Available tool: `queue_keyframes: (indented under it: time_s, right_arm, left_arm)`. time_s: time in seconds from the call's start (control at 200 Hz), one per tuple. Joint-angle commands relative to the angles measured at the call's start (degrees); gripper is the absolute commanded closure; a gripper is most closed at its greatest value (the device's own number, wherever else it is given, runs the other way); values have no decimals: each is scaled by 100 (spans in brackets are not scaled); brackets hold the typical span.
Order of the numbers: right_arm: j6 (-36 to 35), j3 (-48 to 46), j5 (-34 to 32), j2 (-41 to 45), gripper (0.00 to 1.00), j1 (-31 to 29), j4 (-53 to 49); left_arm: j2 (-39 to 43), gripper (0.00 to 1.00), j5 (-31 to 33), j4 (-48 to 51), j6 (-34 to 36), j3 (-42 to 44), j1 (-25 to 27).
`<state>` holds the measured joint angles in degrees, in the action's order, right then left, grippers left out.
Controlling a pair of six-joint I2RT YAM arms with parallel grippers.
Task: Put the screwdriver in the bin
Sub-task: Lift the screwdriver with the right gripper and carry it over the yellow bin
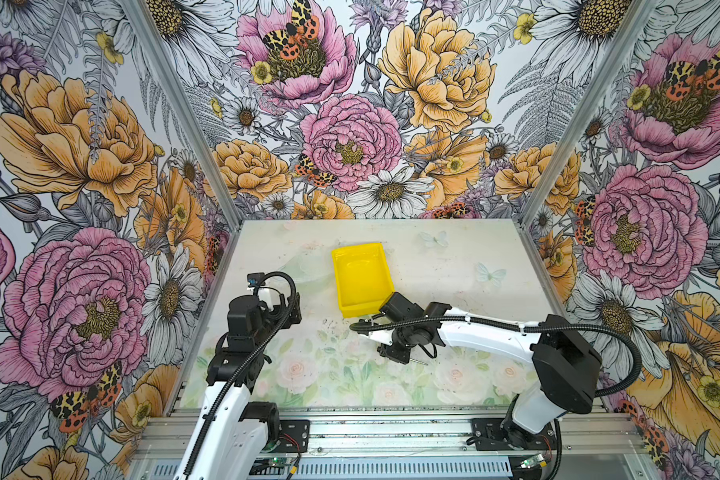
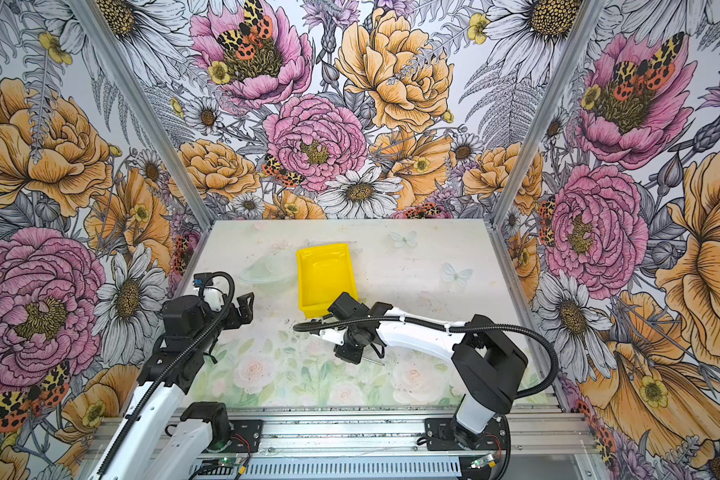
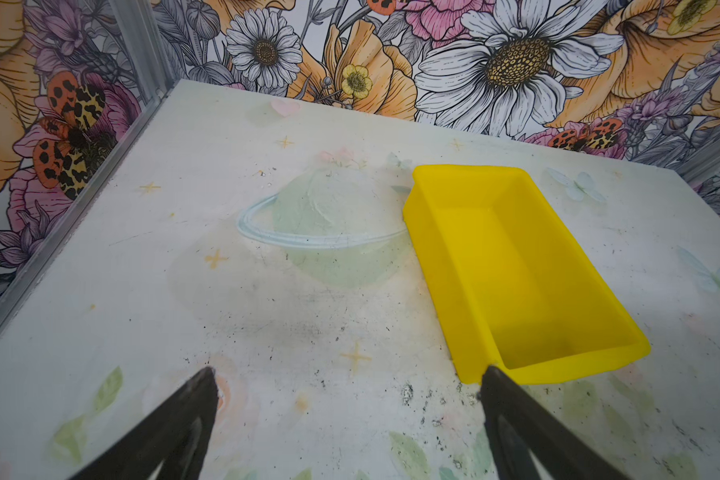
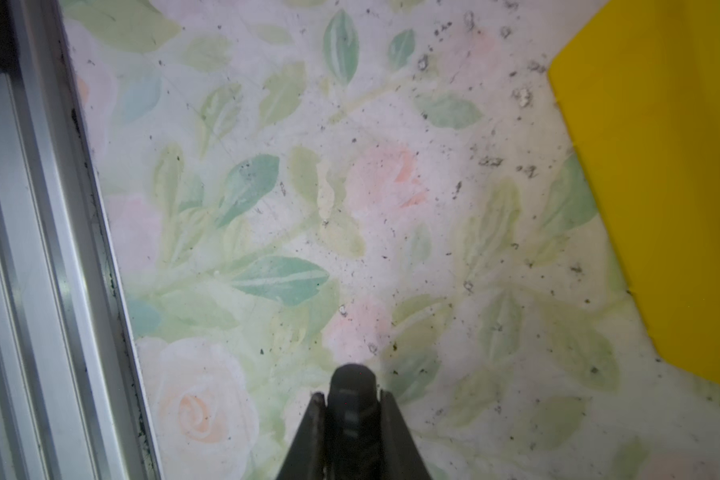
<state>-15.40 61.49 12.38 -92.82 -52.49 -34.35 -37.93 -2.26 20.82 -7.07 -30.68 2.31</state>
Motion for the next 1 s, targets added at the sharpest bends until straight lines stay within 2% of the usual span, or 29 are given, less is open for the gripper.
queue_keyframes:
  time_s: [0.0, 0.4, 0.996]
  right_arm:
    - [760, 410, -193, 194, 100, 147, -27]
    - [2295, 2119, 200, -430, 100, 1065, -87]
    - [2993, 4848, 438, -2660, 100, 1627, -72]
  left_arm:
    - [8, 1, -108, -299, 71, 164, -77]
    - [12, 1, -329, -523, 139, 283, -75]
    - [-116, 1, -2786, -944, 504, 121, 32]
